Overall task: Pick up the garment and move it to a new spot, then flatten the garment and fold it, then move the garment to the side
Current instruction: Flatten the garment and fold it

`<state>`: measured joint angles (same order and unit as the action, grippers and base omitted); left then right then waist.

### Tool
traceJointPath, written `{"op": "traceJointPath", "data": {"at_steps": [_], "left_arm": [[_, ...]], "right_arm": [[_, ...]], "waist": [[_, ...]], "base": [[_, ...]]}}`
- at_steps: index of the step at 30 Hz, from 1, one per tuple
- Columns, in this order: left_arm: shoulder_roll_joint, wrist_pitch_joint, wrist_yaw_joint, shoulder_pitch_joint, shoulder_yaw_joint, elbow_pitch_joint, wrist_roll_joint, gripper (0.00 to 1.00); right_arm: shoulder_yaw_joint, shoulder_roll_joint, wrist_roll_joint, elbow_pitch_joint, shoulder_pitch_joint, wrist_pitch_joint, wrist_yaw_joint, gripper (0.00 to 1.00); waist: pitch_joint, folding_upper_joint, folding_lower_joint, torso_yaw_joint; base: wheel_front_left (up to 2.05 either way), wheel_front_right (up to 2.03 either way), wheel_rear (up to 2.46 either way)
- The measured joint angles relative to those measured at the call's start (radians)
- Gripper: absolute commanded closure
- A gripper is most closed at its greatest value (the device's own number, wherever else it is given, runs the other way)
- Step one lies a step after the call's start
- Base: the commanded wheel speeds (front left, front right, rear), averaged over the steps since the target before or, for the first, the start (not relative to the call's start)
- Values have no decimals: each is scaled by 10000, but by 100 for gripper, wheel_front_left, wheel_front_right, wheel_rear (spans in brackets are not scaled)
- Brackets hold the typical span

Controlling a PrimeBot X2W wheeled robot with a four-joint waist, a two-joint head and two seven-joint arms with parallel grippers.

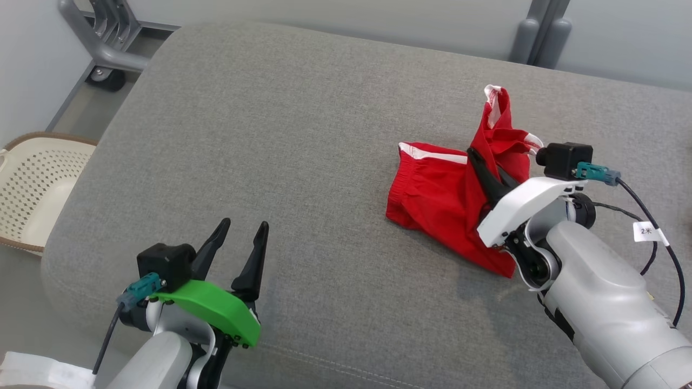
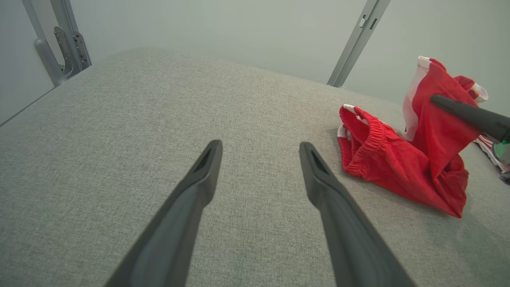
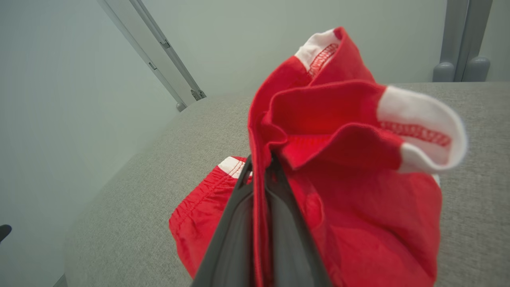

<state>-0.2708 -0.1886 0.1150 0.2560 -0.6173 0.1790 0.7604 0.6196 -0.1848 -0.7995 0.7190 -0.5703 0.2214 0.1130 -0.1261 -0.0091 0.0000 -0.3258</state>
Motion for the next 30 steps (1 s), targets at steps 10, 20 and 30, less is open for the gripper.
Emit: {"op": "traceJointPath", "data": {"at_steps": [10, 20, 30], "left_arm": [[19, -17, 2, -130, 67, 4, 0, 0], [19, -17, 12, -150, 123, 0, 0, 0], [-4, -67, 12, -159, 265, 19, 0, 0]], "right_arm": [[343, 368, 96, 366, -409, -598, -94, 85], [508, 625, 155, 468, -713, -711, -94, 0], [562, 759, 138, 150, -809, -245, 8, 0]], "waist": [[-147, 0, 0, -595], [-174, 0, 0, -610], [-97, 0, 0, -444]], "base": [[0, 0, 0], [0, 0, 0], [0, 0, 0]]}}
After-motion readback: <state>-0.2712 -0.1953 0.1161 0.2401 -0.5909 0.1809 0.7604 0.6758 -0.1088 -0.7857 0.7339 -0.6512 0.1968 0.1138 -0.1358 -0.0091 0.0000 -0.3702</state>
